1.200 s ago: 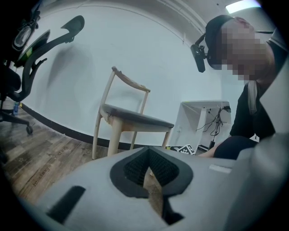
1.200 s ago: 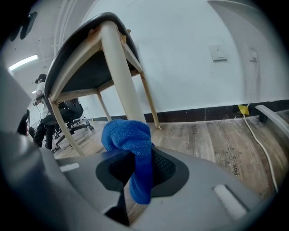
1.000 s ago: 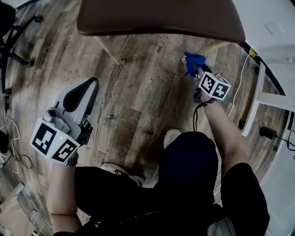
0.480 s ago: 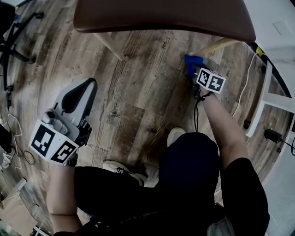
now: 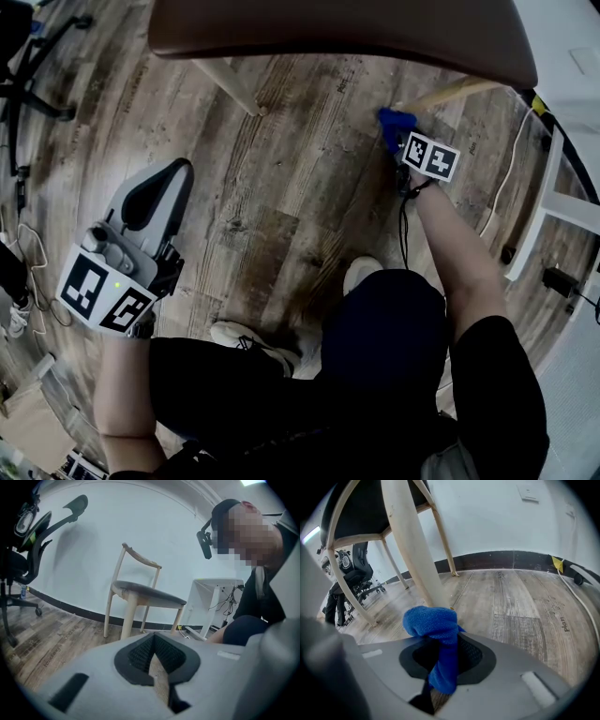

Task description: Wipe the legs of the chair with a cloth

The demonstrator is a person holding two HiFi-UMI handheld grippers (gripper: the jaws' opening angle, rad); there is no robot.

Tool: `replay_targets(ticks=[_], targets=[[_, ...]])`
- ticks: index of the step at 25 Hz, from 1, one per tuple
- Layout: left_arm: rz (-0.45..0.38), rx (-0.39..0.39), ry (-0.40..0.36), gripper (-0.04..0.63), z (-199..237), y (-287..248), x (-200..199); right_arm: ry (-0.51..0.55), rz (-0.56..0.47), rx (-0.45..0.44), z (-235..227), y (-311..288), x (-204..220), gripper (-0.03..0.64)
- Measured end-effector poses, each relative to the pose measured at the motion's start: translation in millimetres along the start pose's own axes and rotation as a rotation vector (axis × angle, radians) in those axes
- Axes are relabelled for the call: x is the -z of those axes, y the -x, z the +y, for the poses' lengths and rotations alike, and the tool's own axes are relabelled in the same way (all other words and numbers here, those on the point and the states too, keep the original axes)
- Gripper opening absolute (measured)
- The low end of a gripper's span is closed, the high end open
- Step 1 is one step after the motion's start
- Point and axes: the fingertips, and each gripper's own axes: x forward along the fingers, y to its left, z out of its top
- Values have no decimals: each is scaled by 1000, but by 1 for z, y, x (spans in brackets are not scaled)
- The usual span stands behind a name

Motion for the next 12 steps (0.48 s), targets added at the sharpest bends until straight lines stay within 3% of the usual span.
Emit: replay_targets(ticks=[7, 12], targets=[[-5, 14, -8, 5, -5, -2, -1, 8, 7, 3, -1, 11, -2, 89], [-23, 21, -12, 5, -6, 1, -5, 3, -66, -24, 7, 38, -22, 89]])
